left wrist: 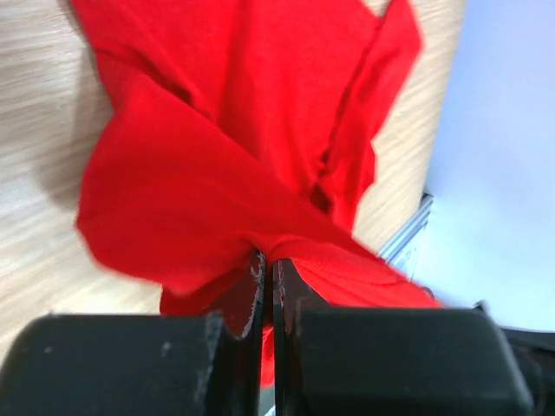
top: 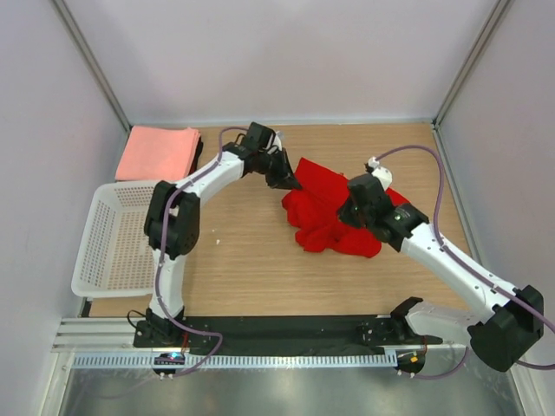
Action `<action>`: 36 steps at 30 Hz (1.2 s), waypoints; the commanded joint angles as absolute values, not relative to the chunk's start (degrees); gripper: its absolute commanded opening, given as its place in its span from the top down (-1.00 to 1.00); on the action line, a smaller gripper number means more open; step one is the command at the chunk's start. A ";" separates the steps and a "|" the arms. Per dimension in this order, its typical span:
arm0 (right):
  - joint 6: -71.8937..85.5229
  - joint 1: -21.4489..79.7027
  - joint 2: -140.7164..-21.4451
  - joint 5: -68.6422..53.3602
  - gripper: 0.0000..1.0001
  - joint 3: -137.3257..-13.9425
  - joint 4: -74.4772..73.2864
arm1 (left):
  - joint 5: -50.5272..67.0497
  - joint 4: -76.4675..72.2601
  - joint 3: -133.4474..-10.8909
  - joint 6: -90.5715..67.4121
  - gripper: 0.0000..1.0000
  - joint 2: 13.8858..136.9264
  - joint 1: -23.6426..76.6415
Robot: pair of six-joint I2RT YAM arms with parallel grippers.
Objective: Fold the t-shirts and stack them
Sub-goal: Move the tshirt to the center of the board
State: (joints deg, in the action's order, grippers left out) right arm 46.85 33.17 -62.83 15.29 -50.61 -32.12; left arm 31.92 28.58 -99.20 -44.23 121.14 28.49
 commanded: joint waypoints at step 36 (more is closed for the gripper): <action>26.20 19.62 -73.01 33.26 0.98 -61.73 -46.62 | 12.94 38.22 -82.80 -32.09 -0.01 93.34 27.78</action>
State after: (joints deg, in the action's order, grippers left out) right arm 24.99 26.48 -70.67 29.76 -65.82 -48.69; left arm 19.53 36.75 -82.61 -35.11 94.37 28.86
